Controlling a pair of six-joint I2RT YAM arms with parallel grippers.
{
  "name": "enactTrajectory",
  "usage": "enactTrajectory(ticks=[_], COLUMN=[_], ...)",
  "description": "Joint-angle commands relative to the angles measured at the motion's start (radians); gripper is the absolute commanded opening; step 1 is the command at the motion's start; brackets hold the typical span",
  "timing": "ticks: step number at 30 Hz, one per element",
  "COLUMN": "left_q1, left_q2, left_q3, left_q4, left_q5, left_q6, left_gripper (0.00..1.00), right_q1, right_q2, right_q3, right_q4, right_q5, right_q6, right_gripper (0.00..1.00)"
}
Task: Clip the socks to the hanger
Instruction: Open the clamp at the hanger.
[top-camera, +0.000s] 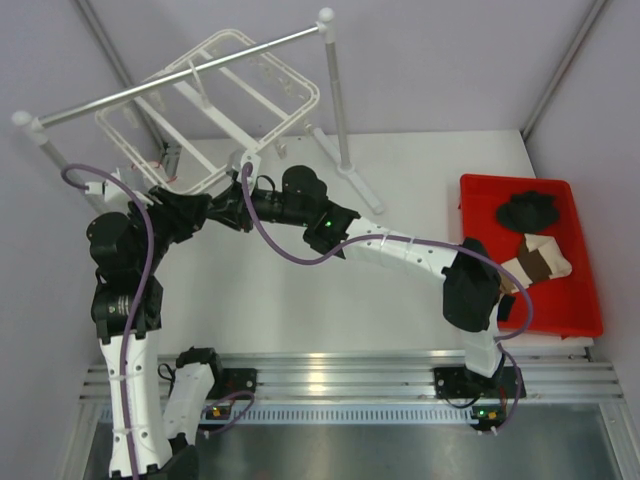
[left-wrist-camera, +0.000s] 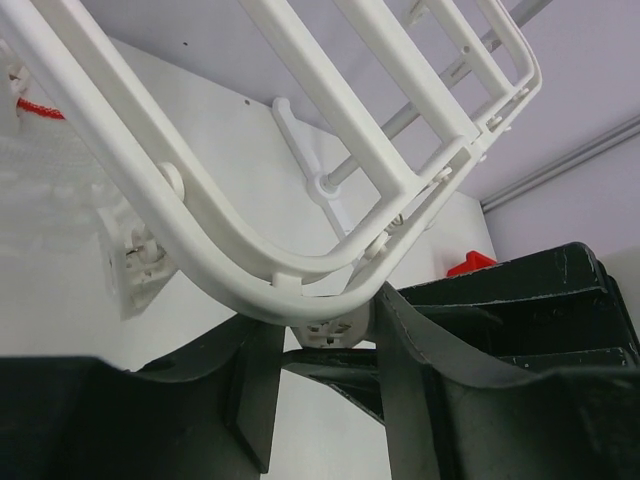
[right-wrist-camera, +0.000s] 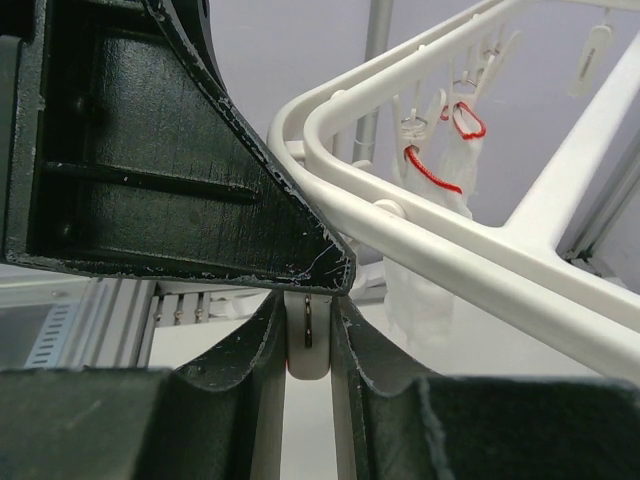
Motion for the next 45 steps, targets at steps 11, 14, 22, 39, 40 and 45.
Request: enactTrajectory(ticks=[11,14,22,39,40,45], left_q1=[0.006,0.006,0.006,0.006,0.006,0.006], left_q2=[0.02,0.017,0.018,0.018,0.018,0.017], left_q3=[-0.011,-0.011,-0.011,-0.025,-0.025,-0.043], left_q4=[0.041,0.041,0.044,0.041,0.042,0.061], left_q5=[0.038,0.032,0.024,0.016,0.016,0.018], left_q6=[0.03,0.031,0.024,-0.036,-0.038,-0.044], left_gripper=[0.52,0.42,0.01,0.0,0.0,0.0], right_q1=[0.002,0.0,0.0,-0.108,-0.125,-0.298], right_q2=[-0.028,-0.028,-0.033,-0.371,-0.405,-0.596], right_q3=[0.063,0.061,0.058,-0.276,-0.301,-0.419], right_q4=[-0.01,-0.016,-0.021,-0.318,-0.382,-0.637], right_q5=[-0.063,-0.062,-0.062,-0.047,-0.033,-0.008], right_q6=[0.0,0.0,0.0,-0.135,-0.142,-0.182], right_gripper=[0.0,0.0,0.02,0.95,0.97,1.0])
